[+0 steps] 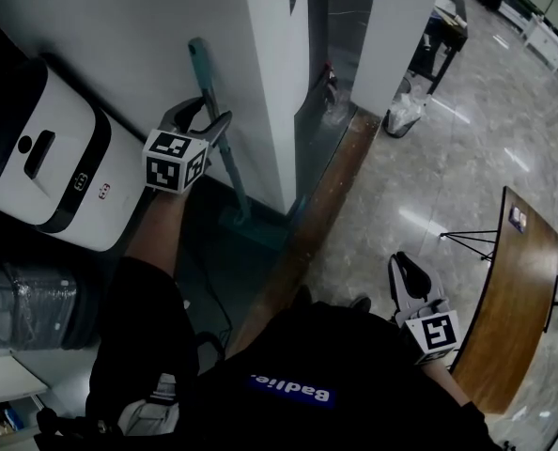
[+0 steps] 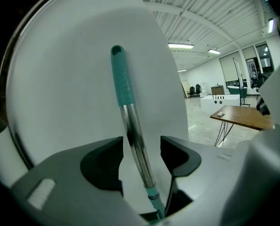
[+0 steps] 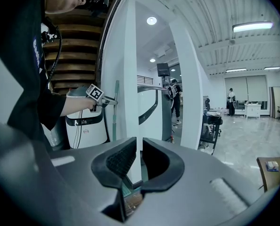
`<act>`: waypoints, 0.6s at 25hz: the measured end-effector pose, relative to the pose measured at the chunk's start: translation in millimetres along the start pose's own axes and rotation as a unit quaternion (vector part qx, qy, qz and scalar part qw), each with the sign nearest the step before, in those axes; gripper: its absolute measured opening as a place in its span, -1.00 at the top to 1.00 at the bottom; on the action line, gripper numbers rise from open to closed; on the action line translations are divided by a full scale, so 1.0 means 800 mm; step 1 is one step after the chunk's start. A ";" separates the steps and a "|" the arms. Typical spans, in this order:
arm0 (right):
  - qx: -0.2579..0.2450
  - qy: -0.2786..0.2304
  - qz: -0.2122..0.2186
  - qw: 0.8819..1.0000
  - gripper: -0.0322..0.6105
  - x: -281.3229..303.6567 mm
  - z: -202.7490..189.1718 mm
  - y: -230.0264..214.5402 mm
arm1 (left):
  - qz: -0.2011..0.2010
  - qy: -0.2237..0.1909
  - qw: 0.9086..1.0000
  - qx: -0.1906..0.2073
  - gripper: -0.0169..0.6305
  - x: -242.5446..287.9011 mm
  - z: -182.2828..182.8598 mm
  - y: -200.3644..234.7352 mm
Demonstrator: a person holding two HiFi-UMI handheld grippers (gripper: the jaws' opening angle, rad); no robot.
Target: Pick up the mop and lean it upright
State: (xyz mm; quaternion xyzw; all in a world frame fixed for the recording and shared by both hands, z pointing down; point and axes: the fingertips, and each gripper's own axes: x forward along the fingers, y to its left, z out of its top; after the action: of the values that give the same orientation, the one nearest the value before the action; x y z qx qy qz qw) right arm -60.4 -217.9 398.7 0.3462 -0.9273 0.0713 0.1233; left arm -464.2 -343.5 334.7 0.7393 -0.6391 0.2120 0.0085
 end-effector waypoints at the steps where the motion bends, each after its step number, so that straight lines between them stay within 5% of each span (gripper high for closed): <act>1: -0.001 0.000 0.001 1.000 0.76 -0.002 -0.001 0.000 | 0.003 0.002 1.000 -0.004 0.11 0.002 -0.003 0.002; 15: -0.005 -0.029 0.021 0.999 0.72 -0.085 -0.014 -0.036 | 0.080 0.017 0.997 -0.017 0.07 -0.060 0.003 -0.024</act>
State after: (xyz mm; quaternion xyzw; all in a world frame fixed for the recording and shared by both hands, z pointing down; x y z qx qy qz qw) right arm 9.9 -194.6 391.7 0.3277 -0.9380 0.0593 0.0960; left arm -449.6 -295.3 322.2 0.6820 -0.6993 0.2136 0.0152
